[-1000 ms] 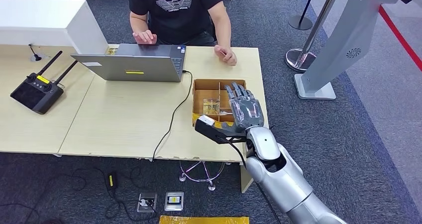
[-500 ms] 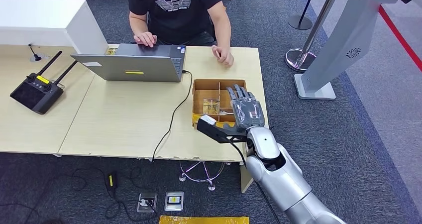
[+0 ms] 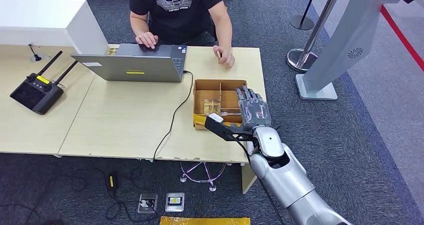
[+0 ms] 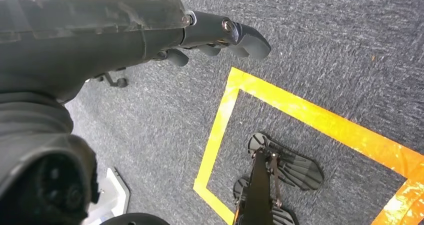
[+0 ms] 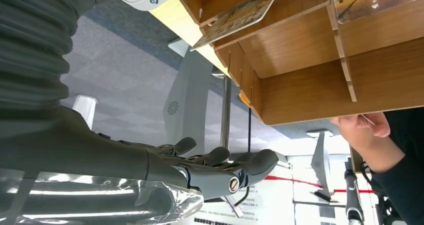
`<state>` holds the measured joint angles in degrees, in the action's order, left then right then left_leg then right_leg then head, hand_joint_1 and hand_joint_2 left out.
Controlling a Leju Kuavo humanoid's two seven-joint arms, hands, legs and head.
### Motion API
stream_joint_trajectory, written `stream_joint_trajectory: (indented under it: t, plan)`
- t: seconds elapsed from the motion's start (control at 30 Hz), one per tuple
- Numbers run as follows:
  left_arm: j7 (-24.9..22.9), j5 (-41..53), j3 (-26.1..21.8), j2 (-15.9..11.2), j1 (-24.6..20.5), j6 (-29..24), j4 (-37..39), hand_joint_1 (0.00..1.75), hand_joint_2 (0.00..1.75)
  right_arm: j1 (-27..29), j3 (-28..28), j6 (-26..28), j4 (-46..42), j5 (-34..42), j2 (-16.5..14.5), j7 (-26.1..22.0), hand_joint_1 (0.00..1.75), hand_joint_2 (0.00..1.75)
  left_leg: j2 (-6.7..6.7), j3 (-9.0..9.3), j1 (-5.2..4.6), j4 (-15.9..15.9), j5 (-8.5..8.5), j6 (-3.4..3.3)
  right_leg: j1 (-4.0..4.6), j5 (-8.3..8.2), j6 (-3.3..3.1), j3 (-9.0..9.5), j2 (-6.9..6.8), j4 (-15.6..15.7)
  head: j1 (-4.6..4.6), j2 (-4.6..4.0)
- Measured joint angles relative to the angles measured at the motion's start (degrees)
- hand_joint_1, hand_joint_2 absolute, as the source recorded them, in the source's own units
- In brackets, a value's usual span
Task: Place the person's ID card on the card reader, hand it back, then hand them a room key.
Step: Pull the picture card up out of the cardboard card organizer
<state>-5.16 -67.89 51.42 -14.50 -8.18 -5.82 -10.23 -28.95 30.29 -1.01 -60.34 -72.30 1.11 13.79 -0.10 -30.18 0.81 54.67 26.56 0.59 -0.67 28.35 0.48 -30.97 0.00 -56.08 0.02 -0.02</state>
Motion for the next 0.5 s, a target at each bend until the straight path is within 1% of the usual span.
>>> stream_joint_trajectory:
  t: [0.5]
  plan:
    - [0.49, 0.10, 0.27, -0.41, -0.06, 0.46, 0.00, 0.00, 0.00, -0.06, -0.63, 1.55, 3.61, -0.79, 0.00, -0.87, 0.00, 1.75, 0.00, 0.00, 0.00, 0.00, 0.00, 0.00, 0.00, 0.00, 0.00, 0.00, 0.00, 0.00, 0.01, 0.00]
